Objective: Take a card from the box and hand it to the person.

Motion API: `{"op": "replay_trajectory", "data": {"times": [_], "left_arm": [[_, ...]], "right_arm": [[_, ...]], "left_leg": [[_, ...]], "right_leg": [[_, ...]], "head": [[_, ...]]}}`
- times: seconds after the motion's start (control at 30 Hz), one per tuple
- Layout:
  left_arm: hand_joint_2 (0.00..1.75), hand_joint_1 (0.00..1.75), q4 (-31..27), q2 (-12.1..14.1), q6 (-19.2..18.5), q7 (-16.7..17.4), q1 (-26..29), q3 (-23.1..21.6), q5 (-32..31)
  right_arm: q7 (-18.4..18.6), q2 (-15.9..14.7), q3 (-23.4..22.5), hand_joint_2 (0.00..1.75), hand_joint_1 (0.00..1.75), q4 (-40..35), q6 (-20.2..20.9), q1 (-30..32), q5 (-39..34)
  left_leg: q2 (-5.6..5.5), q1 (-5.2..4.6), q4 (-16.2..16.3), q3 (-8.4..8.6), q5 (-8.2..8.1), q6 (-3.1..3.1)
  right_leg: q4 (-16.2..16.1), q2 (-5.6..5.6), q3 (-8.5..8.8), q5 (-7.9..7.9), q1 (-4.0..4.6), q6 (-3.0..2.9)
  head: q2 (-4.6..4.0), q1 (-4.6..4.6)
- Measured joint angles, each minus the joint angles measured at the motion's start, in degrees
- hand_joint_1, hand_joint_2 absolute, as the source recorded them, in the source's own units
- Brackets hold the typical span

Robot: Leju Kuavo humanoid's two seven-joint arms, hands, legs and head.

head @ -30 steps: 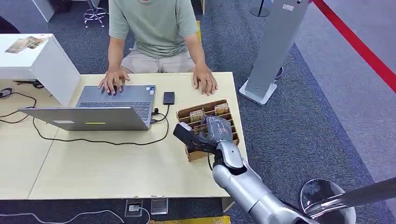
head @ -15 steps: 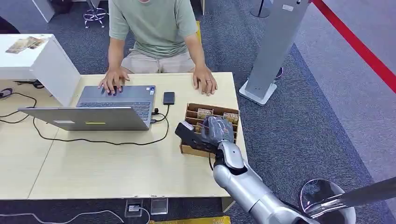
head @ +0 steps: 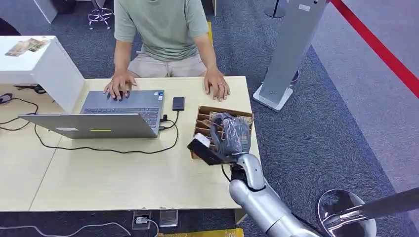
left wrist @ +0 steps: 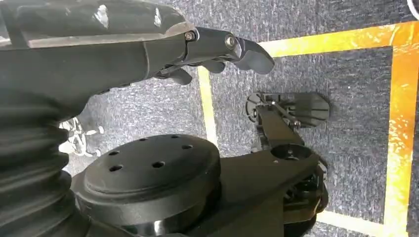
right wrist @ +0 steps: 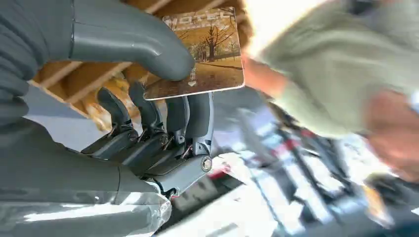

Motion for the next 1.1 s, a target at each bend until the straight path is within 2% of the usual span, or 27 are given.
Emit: {"op": "replay_trajectory", "data": {"times": [0.07, 0.1, 0.23, 0.37, 0.47, 0.63, 0.87, 1.1], "left_arm": [[1.75, 0.00, 0.0, 0.0, 0.1, 0.0, 0.0, 0.0, 0.2], [1.75, 0.00, 0.0, 0.0, 0.1, 0.0, 0.0, 0.0, 0.2], [1.75, 0.00, 0.0, 0.0, 0.1, -0.1, 0.0, -0.2, 0.3], [1.75, 0.00, 0.0, 0.0, -0.2, -0.1, -0.1, -0.7, 0.3], [1.75, 0.00, 0.0, 0.0, -0.8, 0.3, -0.5, -1.0, -0.2], [1.75, 0.00, 0.0, 0.0, -1.0, 1.3, -1.6, -1.7, -1.0], [1.75, 0.00, 0.0, 0.0, -0.8, 2.0, -2.1, -2.4, -1.0], [1.75, 0.00, 0.0, 0.0, -0.6, 2.0, -1.9, -2.4, -0.4]], "right_arm": [[-5.9, 0.7, -2.3, 1.75, 1.45, -2.0, 0.0, 1.9, 0.0], [-7.2, 0.9, -3.4, 1.75, 1.45, -2.8, 0.0, 2.6, -0.2], [-8.0, 1.4, -7.0, 1.75, 1.45, -4.3, 0.0, 3.7, -3.2], [-2.7, 1.6, -7.0, 1.75, 1.45, -2.6, 0.4, 1.8, -8.6], [2.0, 1.9, -6.1, 1.75, 1.45, 1.2, 2.3, -2.4, -11.6], [6.5, 3.3, -4.3, 1.75, 1.45, 8.9, 5.2, -11.6, -14.1], [13.2, 5.2, -2.5, 1.75, 1.45, 18.8, 10.6, -23.3, -14.4], [17.1, 7.6, 0.0, 1.75, 1.45, 26.2, 12.9, -29.1, -10.6]], "left_leg": [[0.00, 0.00, 0.0, 0.00, 0.00, 0.00], [0.00, 0.00, 0.0, 0.00, 0.00, 0.00], [0.01, 0.00, 0.0, 0.00, 0.00, 0.00], [0.02, 0.00, 0.0, -0.02, 0.01, 0.01], [0.01, 0.00, 0.0, -0.02, 0.03, 0.01], [0.00, 0.00, 0.0, -0.06, 0.07, 0.00], [-0.02, 0.00, 0.0, -0.09, 0.08, 0.01], [-0.02, 0.00, 0.0, -0.07, 0.08, 0.01]], "right_leg": [[0.0, 0.00, 0.00, 0.00, 0.00, 0.00], [0.0, 0.00, 0.00, 0.00, 0.00, 0.00], [0.0, 0.01, 0.03, 0.00, 0.00, 0.00], [0.0, 0.02, 0.03, 0.02, 0.00, 0.01], [0.0, 0.02, 0.03, 0.04, 0.00, 0.00], [0.1, -0.01, -0.02, 0.07, 0.00, -0.05], [0.1, -0.03, -0.03, 0.07, 0.00, -0.05], [0.1, -0.05, -0.03, 0.07, 0.00, -0.05]], "head": [[0.00, 0.02], [0.00, -0.07], [0.00, 0.00], [0.00, 0.07], [0.00, 0.02], [0.00, -0.09], [0.00, 0.04], [0.00, -0.07]]}}
